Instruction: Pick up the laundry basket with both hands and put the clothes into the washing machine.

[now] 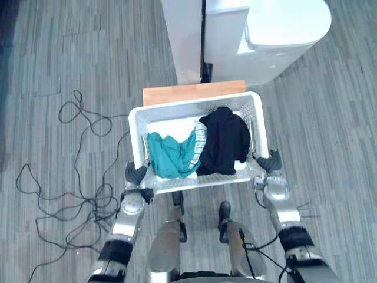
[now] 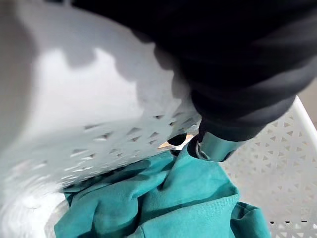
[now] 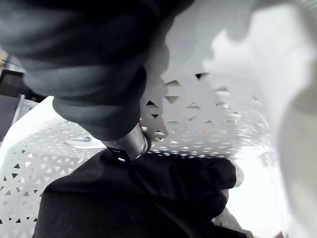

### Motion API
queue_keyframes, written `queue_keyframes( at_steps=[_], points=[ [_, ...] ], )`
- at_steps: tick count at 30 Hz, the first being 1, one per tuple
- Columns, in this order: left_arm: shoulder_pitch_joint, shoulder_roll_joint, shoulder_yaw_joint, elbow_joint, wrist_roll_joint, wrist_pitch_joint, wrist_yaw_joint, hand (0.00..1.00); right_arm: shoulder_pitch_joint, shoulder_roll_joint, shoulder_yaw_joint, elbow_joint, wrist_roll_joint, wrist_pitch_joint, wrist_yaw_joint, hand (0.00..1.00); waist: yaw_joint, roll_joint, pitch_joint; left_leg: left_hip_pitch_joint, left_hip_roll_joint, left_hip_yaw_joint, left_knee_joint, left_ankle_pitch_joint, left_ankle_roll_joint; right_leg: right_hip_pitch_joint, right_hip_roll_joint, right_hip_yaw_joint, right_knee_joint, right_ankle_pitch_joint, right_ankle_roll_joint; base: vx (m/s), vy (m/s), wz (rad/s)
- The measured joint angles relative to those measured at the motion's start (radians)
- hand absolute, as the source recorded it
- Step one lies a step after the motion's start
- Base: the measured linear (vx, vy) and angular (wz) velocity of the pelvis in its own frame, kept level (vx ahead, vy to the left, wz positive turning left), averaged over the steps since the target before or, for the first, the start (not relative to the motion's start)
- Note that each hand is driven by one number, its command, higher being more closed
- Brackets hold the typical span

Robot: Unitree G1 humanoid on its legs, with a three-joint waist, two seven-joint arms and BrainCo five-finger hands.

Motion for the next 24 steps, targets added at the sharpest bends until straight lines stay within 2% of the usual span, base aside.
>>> queue_keyframes(
  at_steps=[2,5,6,8,10,11,12,13,14,15,16,17,18,19,20,21,22,23,24],
  points=[
    [0.049,-0.008,0.0,-0.051,-0.001,0.0,-0.018,1.0,0.07,0.009,-0.006,-0.078,-0.013,-0.003,0.015,1.0,-0.008,-0.013,-0.036,0.013,0.005,0.037,0.018,-0.028,0.004,0.018,0.004,0.033,-0.033,0.016,0.004,0.11,0.01,-0.64],
    [0.088,-0.019,0.0,-0.115,-0.009,0.0,-0.037,1.0,0.151,0.023,-0.03,-0.181,-0.028,-0.016,0.033,1.0,-0.039,-0.048,-0.067,0.041,0.021,0.134,0.098,-0.102,0.011,0.033,0.01,0.122,-0.046,0.039,0.02,0.11,0.022,-0.85],
    [0.092,-0.021,0.0,-0.127,-0.01,0.0,-0.037,1.0,0.158,0.025,-0.034,-0.189,-0.028,-0.023,0.034,1.0,-0.047,-0.051,-0.069,0.044,0.03,0.154,0.119,-0.12,0.012,0.034,0.015,0.145,-0.046,0.046,0.025,0.05,0.026,-1.09],
    [0.091,-0.028,-0.001,-0.16,-0.011,0.0,-0.046,1.0,0.19,0.032,-0.051,-0.238,-0.028,-0.039,0.036,1.0,-0.066,-0.054,-0.071,0.064,0.06,0.253,0.193,-0.185,0.014,0.029,0.03,0.208,-0.064,0.093,0.061,0.01,0.048,-1.46],
    [0.092,-0.027,-0.001,-0.162,-0.017,0.0,-0.048,1.0,0.194,0.035,-0.052,-0.246,-0.03,-0.041,0.037,1.0,-0.075,-0.052,-0.079,0.089,0.087,0.333,0.22,-0.22,0.016,0.031,0.043,0.164,-0.115,0.162,0.051,-0.04,0.048,-1.57],
    [0.095,-0.024,0.0,-0.167,-0.017,0.0,-0.051,1.0,0.201,0.046,-0.057,-0.245,-0.034,-0.045,0.037,1.0,-0.077,-0.065,-0.1,0.102,0.109,0.414,0.235,-0.243,0.023,0.033,0.034,0.05,-0.183,0.181,0.002,-0.04,0.011,-1.9],
    [0.094,-0.035,0.003,-0.172,-0.018,0.004,-0.051,1.0,0.195,0.061,-0.071,-0.238,-0.039,-0.046,0.037,1.0,-0.089,-0.065,-0.103,0.121,0.136,0.507,0.274,-0.269,0.032,0.021,-0.013,-0.177,-0.16,0.117,-0.089,-0.02,0.009,-2.13],
    [0.097,-0.039,0.003,-0.174,-0.018,0.005,-0.051,1.0,0.193,0.058,-0.072,-0.226,-0.039,-0.046,0.039,1.0,-0.087,-0.06,-0.106,0.147,0.156,0.57,0.292,-0.283,0.022,0.012,-0.052,-0.332,-0.11,0.094,-0.124,0.01,0.016,-1.62],
    [0.098,-0.04,0.004,-0.174,-0.018,0.006,-0.051,1.0,0.191,0.058,-0.072,-0.221,-0.039,-0.047,0.04,1.0,-0.086,-0.06,-0.106,0.155,0.165,0.589,0.299,-0.286,0.022,0.013,-0.065,-0.38,-0.095,0.088,-0.134,0.05,-0.002,-1.57],
    [0.099,-0.041,0.008,-0.174,-0.018,0.01,-0.051,1.0,0.184,0.059,-0.069,-0.203,-0.039,-0.047,0.041,1.0,-0.083,-0.059,-0.114,0.186,0.191,0.657,0.334,-0.311,0.007,0.015,-0.115,-0.535,-0.033,0.073,-0.159,0.07,-0.072,-1.63],
    [0.099,-0.044,0.015,-0.174,-0.018,0.011,-0.051,1.0,0.174,0.059,-0.065,-0.19,-0.038,-0.048,0.041,1.0,-0.082,-0.059,-0.123,0.212,0.22,0.713,0.384,-0.339,-0.026,0.022,-0.131,-0.608,-0.004,0.092,-0.142,0.08,-0.11,-1.77],
    [0.099,-0.046,0.019,-0.174,-0.018,0.012,-0.051,1.0,0.171,0.059,-0.064,-0.187,-0.038,-0.048,0.041,1.0,-0.081,-0.058,-0.129,0.22,0.239,0.729,0.417,-0.353,-0.033,0.024,-0.121,-0.595,-0.003,0.111,-0.107,0.12,-0.164,-1.69],
    [0.099,-0.058,0.024,-0.174,-0.018,0.015,-0.051,1.0,0.164,0.055,-0.063,-0.183,-0.038,-0.05,0.041,1.0,-0.079,-0.038,-0.136,0.229,0.304,0.733,0.497,-0.379,-0.039,0.008,-0.07,-0.526,0.0,0.109,-0.086,0.1,-0.141,-1.58],
    [0.103,-0.065,0.032,-0.173,-0.018,0.015,-0.051,1.0,0.155,0.052,-0.057,-0.169,-0.037,-0.052,0.041,1.0,-0.07,-0.033,-0.137,0.234,0.356,0.723,0.582,-0.382,-0.032,-0.002,-0.04,-0.481,0.012,0.095,-0.1,0.11,-0.194,-2.03],
    [0.111,-0.07,0.035,-0.173,-0.018,0.017,-0.051,1.0,0.149,0.035,-0.047,-0.163,-0.037,-0.051,0.041,1.0,-0.051,-0.013,-0.135,0.224,0.441,0.658,0.73,-0.381,0.06,-0.007,0.007,-0.415,0.042,0.067,-0.12,0.1,-0.171,-2.13],
    [0.134,-0.07,0.035,-0.173,-0.021,0.017,-0.051,1.0,0.141,0.023,-0.034,-0.155,-0.036,-0.049,0.041,1.0,-0.043,0.002,-0.135,0.16,0.513,0.515,0.919,-0.314,0.265,0.002,0.062,-0.351,0.066,0.038,-0.142,0.12,-0.197,-1.89],
    [0.147,-0.072,0.036,-0.172,-0.023,0.017,-0.051,1.0,0.138,0.017,-0.028,-0.156,-0.037,-0.045,0.041,1.0,-0.038,0.008,-0.134,0.114,0.519,0.415,0.994,-0.265,0.315,0.013,0.079,-0.322,0.07,0.027,-0.143,0.16,-0.121,-1.87],
    [0.165,-0.088,0.034,-0.171,-0.04,0.018,-0.05,1.0,0.137,-0.006,-0.016,-0.156,-0.037,-0.043,0.04,1.0,-0.018,0.022,-0.133,0.033,0.434,0.184,1.083,-0.311,0.216,0.034,0.111,-0.255,0.067,0.015,-0.157,0.17,-0.06,-1.5],
    [0.169,-0.102,0.034,-0.171,-0.04,0.018,-0.049,1.0,0.136,-0.017,-0.015,-0.156,-0.036,-0.042,0.04,1.0,-0.004,0.024,-0.134,-0.005,0.365,0.096,1.101,-0.34,0.171,0.039,0.12,-0.219,0.065,0.014,-0.16,0.23,0.02,-1.84]
  ],
)
